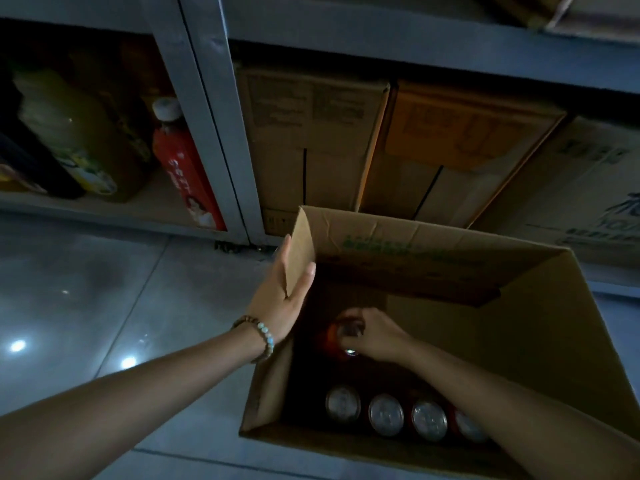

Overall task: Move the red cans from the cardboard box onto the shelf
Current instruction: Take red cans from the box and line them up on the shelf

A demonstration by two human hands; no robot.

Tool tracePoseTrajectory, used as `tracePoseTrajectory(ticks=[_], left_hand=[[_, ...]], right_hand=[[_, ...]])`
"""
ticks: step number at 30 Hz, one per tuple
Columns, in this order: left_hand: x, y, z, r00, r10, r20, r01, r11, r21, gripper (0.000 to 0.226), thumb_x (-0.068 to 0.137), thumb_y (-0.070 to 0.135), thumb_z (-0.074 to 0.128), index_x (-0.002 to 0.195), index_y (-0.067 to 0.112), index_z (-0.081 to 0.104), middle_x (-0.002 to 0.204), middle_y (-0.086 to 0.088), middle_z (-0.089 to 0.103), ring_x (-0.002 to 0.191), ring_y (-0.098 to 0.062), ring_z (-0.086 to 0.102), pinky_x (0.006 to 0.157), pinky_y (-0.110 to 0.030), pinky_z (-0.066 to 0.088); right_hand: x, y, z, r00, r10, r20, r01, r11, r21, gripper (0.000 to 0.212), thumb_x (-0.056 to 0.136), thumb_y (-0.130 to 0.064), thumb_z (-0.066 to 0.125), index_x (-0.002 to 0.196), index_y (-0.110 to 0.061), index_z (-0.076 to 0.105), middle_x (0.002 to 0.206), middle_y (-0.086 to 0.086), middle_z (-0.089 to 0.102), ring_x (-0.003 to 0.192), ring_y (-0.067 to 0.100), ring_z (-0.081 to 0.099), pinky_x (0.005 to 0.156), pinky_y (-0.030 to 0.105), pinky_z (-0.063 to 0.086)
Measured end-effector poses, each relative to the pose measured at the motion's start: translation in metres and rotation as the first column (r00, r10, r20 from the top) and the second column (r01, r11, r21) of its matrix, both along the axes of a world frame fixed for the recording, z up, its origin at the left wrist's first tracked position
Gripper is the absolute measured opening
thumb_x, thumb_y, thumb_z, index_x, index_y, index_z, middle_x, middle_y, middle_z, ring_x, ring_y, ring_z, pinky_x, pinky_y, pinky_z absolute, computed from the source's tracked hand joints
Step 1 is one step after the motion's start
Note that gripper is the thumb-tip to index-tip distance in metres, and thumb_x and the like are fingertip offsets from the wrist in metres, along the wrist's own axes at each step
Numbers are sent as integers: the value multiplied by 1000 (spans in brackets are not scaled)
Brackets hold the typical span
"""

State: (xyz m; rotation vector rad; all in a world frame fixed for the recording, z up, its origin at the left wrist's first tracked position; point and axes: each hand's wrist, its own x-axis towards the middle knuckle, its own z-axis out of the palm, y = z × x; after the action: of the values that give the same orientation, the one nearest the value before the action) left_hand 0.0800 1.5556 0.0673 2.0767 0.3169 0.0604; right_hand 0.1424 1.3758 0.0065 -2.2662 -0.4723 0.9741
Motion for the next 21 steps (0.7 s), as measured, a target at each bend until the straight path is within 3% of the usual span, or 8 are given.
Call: tracePoseTrajectory(ticks=[3,5,6,8,11,16,19,21], left_hand=[[-1,1,1,999,-2,42,-6,982,190,83,81,72,26,147,30,-1,157,5,-1,143,-11,3,113,-25,9],[1,-3,11,982,-151,110,91,902,422,81,80,73,18,147,30,0,156,6,-7,143,-8,-8,117,-33,-2],[4,-7,18,963,-238,125,159,879,449,78,81,74,17,146,34,2,156,8,-4,143,-6,-8,118,-34,0],[14,-23,48,931,-350,104,312,910,274,71,78,78,26,141,50,7,154,12,14,141,-5,13,116,-38,20],[37,-45,103,901,-415,130,425,903,-59,74,69,71,58,132,58,20,135,16,39,117,-4,49,90,-31,53],[75,-56,187,877,-399,267,457,865,-207,72,54,48,82,115,56,43,111,20,60,101,-2,62,76,-27,56],[93,-54,246,846,-448,288,512,832,-211,65,54,34,86,105,43,48,96,29,66,88,7,64,68,-13,51],[103,-57,285,828,-432,359,526,819,-229,61,55,18,88,103,33,53,91,24,69,83,2,67,65,-12,50]], right_hand=[[25,-24,53,995,17,100,-23,998,61,45,75,-39,74,117,-31,59,118,-7,60,110,10,57,91,31,53],[37,-38,93,993,-15,114,-2,988,153,40,78,-36,71,116,-34,57,120,-9,56,111,10,54,87,31,55],[41,-44,114,992,-39,121,12,977,214,36,81,-33,70,115,-34,57,118,-9,55,110,11,54,84,30,56],[46,-55,160,989,-77,130,26,935,354,33,80,-32,70,111,-35,58,115,-11,56,108,11,56,76,27,58],[55,-63,222,975,-141,174,39,873,486,46,65,-50,65,108,-32,60,112,-6,62,102,12,62,67,26,57],[78,-71,315,922,-216,321,-14,809,588,53,64,-47,67,112,-23,60,105,1,71,97,15,68,69,30,57],[84,-77,368,888,-266,376,-36,773,633,52,64,-45,66,109,-19,62,100,0,71,93,14,69,69,27,57],[87,-80,402,859,-310,407,-47,745,666,53,64,-47,65,107,-18,64,97,0,71,89,13,69,69,26,57]])
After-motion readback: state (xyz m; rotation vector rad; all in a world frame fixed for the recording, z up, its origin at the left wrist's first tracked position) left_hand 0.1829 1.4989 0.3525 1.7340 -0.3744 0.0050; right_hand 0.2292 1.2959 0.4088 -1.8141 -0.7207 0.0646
